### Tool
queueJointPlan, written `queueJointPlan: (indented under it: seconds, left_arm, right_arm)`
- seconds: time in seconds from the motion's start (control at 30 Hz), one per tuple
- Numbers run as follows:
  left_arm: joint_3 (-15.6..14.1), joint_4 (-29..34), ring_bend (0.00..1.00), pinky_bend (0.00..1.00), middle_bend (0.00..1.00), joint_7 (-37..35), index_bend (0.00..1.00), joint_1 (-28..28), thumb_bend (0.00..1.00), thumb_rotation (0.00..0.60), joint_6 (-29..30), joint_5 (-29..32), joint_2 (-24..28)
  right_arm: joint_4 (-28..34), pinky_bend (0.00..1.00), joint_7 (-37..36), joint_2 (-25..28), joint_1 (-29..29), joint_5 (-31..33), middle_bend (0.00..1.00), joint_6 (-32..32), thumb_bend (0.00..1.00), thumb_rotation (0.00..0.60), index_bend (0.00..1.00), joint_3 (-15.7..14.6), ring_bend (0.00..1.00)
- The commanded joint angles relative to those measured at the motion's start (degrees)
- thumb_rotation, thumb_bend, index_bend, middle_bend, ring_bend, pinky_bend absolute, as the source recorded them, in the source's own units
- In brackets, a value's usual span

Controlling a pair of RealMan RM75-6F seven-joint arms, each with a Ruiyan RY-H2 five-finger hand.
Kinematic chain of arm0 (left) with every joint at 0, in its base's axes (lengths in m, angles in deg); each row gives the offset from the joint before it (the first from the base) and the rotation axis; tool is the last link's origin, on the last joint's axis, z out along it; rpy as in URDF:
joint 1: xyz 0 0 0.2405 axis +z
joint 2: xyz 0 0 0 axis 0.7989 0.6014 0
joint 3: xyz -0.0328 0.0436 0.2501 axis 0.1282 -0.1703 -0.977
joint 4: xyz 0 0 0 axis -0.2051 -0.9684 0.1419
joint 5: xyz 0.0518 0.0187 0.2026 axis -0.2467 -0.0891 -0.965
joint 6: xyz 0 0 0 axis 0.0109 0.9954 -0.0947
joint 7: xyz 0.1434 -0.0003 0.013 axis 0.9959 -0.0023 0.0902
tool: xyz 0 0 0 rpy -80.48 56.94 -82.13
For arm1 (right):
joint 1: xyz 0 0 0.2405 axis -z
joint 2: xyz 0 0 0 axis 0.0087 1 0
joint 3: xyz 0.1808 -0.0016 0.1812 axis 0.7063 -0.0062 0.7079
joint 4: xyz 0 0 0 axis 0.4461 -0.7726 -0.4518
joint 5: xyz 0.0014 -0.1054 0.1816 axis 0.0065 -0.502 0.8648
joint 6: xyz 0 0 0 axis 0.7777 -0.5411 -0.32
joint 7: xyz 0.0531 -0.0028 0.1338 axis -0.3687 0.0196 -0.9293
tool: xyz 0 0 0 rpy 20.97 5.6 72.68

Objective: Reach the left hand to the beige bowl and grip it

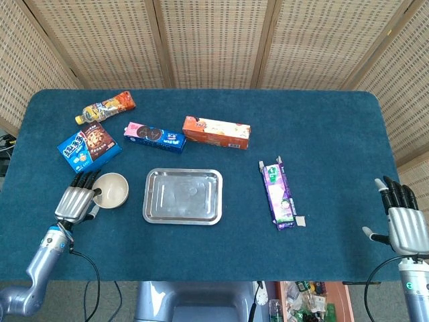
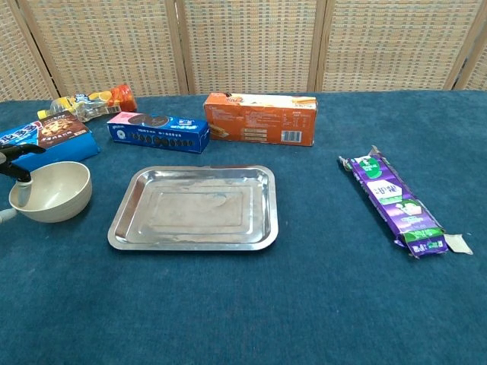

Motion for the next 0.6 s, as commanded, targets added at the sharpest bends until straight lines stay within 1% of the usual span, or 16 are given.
queueJointPlan:
  seconds: [0.03,0.17,0.33,0.5,0.6]
  left_arm:
    - [-0.1,-0.4,0.00,0.00,0.00,0.2,0.54,-0.7,0.41,0.600,-0.9,0.6,-0.3]
    - [-0.1,-0.9,0.00,0.00,0.00,0.7,0.57,-1.1,0.42,0.600,-1.3,1.0,-0.6]
    - [0.0,-1.2,0.00,0.00,0.00,1.0,0.67,-1.6,0.45,0.600,-0.8,1.1,-1.0]
    - [0.9,2.5,0.00,0.00,0.00,-0.4,0.70,-1.2,0.46,0.600,4.0,-1.2,0.8]
    - [1.4,5.6,0.00,0.00,0.00,-0.3,0.70,-2.1,0.46,0.600,4.4,-2.5,2.3]
  right_arm:
    - [-0.1,0.00,0.0,0.0,-0.1,0.3,0.00,0.2,0.00,0.600,0.00,0.1,0.00]
    - [-0.2,0.00,-0.1,-0.1,-0.3,0.5,0.00,0.4,0.00,0.600,0.00,0.2,0.00]
    - [-0.5,0.00,-0.4,-0.1,-0.4,0.7,0.00,0.8,0.00,0.600,0.00,0.1,0.00]
    - [-0.6,0.00,-0.7,-0.2,-0.5,0.8,0.00,0.8,0.00,0.600,0.00,0.2,0.00]
    - [-0.6,0.00,-1.0,-0.1,-0.6,0.9,0.00,1.0,0.00,0.600,0.00,0.1,0.00]
